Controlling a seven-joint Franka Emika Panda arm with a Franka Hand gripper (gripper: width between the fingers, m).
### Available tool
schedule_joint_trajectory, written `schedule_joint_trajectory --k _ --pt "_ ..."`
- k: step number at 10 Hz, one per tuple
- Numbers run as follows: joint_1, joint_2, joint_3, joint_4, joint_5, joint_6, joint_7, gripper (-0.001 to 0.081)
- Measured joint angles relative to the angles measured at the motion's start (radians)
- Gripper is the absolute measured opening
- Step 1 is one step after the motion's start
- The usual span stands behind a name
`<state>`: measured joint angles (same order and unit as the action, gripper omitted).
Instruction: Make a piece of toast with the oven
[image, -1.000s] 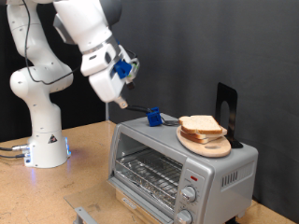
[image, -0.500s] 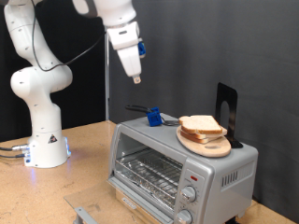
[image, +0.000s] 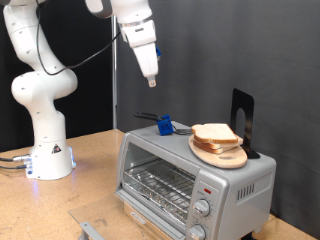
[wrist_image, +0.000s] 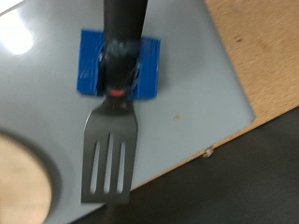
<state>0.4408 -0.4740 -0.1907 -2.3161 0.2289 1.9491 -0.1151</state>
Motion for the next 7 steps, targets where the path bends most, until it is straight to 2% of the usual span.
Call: schedule_joint_trajectory --k 2,4,6,7 --pt "0.0 -0.067 0.06 -0.052 0.008 0.081 0.069 0.0801" --pt "-0.001 -0.121 0.102 -0.102 0.038 0.179 0.196 0.0801" --pt "-0.004 -0.143 0.107 -0.125 0.045 0.188 0.269 0.0801" --pt "-0.006 -0.144 0.103 -0.13 0.047 0.17 0.274 0.0801"
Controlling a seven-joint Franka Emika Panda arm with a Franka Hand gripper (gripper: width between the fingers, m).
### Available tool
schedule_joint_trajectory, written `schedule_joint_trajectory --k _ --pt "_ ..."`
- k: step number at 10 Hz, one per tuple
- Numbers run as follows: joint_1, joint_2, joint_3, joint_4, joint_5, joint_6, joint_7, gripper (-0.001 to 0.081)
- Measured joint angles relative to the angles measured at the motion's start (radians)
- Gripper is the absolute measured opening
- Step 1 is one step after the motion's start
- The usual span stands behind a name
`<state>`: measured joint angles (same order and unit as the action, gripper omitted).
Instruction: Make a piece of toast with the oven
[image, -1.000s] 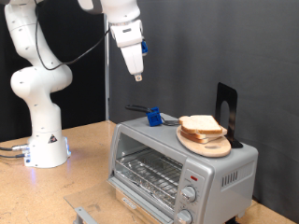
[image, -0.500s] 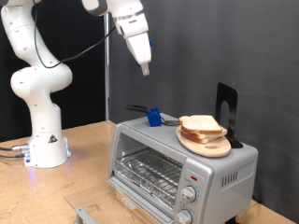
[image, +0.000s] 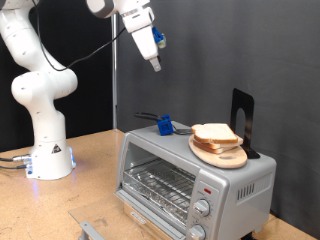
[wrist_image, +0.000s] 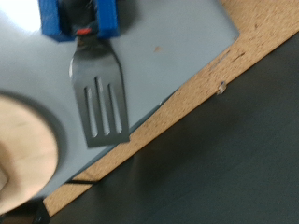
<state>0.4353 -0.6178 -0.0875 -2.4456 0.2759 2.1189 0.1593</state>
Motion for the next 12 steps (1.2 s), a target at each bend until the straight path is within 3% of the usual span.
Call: schedule_joint_trajectory --k 2,5,7,12 --pt "0.0 0.0 -0.005 -0.001 0.005 -0.007 0.0 0.0801" --pt "-0.041 0.013 0.023 -0.063 -0.049 0.139 0.045 0.0801" --pt "-0.053 0.04 0.021 -0.098 -0.051 0.192 0.042 0.0801" --pt "-0.034 0.13 0.007 -0.121 -0.034 0.254 -0.079 0.0801"
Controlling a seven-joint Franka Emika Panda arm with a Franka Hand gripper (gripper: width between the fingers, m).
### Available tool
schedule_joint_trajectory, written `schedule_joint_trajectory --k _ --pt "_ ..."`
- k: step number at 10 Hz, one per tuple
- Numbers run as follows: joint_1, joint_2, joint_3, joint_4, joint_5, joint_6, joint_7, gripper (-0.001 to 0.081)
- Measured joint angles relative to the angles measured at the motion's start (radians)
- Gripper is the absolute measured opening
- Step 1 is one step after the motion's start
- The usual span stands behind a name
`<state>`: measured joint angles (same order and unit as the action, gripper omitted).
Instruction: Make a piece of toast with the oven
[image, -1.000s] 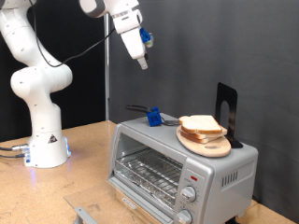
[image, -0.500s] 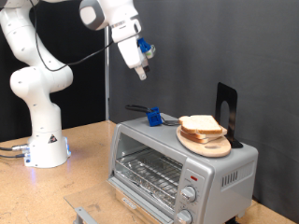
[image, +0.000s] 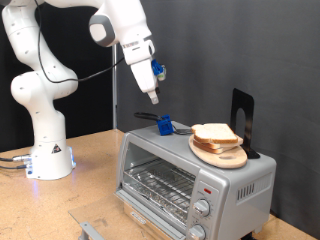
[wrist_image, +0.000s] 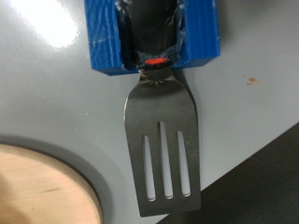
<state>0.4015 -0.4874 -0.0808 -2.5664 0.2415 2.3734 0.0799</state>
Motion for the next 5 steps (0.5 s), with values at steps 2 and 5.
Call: schedule_joint_trajectory --k 2,5 --pt "0.008 0.026 0.002 -0.017 0.0 0.059 -0.014 0.0801" --pt "0.032 0.071 0.002 -0.037 0.029 0.125 -0.043 0.0801"
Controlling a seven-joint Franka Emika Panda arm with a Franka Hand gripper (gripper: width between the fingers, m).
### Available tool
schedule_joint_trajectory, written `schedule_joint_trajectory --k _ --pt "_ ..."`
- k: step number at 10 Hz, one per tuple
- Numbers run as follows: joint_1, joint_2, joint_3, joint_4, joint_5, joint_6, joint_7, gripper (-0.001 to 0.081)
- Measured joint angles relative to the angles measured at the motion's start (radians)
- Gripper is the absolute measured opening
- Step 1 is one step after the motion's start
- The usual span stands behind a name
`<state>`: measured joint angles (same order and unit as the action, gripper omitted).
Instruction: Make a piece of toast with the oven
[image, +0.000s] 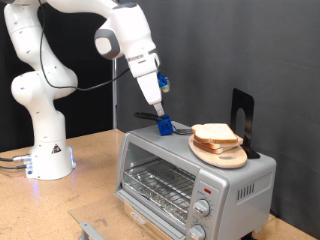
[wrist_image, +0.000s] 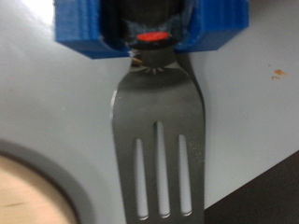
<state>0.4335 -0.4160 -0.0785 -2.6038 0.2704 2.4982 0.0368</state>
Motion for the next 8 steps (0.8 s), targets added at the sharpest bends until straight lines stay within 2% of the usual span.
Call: schedule_joint_trajectory --k 4,8 --pt "0.028 0.048 0.001 -0.012 0.026 0.038 -0.017 0.0801" --pt "0.044 0.054 0.002 -0.039 0.044 0.071 -0.033 0.0801"
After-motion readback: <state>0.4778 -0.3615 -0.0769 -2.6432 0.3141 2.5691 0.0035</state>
